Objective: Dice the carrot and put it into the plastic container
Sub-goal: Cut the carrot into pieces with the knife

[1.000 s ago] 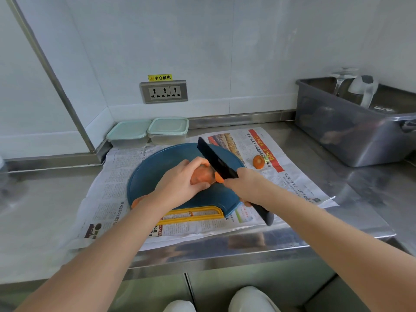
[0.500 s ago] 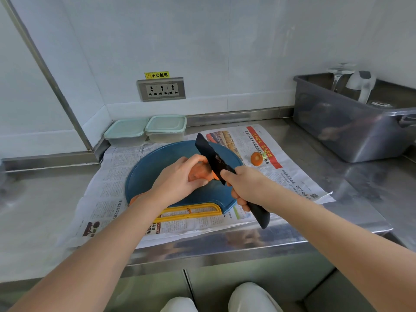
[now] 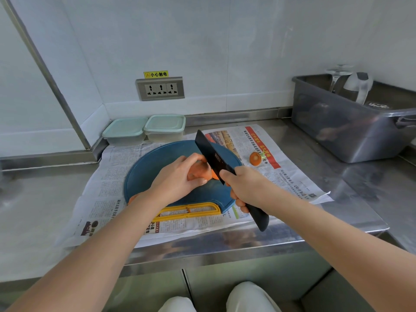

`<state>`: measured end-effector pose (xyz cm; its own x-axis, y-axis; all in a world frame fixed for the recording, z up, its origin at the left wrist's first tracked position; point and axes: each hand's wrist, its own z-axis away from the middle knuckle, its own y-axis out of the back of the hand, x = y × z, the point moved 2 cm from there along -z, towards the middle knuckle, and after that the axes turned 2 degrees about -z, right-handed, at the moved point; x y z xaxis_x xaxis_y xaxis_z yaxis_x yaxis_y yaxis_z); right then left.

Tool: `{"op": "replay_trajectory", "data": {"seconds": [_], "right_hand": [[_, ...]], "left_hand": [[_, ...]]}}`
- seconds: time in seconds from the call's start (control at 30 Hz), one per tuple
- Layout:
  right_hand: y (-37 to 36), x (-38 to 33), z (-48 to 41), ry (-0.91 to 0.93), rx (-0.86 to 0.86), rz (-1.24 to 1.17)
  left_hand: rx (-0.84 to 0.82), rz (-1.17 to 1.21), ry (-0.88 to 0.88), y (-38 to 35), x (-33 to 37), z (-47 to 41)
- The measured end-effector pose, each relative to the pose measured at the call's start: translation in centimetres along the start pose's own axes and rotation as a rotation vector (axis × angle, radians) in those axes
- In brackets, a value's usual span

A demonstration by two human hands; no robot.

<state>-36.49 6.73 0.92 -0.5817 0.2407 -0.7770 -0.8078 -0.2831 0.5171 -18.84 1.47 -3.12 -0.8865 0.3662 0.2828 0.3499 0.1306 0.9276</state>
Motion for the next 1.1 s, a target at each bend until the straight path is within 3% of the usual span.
{"op": "replay_trajectory", "data": {"seconds": [0.37, 0.63, 1.1], "right_hand": [[0.4, -0.8, 0.9, -0.041, -0.070, -0.094], [0.4, -1.0, 0.5, -0.211, -0.086, -0.228], [-2.1, -0.9, -1.4, -0.334, -0.054, -0.208]], "left_hand": [[0.001, 0.009, 0.011, 0.1, 0.3, 0.1], [0.013, 0.015, -0.001, -0.1, 0.3, 0.1], [0.044, 0.032, -0.045, -0.1, 0.7, 0.5]]}}
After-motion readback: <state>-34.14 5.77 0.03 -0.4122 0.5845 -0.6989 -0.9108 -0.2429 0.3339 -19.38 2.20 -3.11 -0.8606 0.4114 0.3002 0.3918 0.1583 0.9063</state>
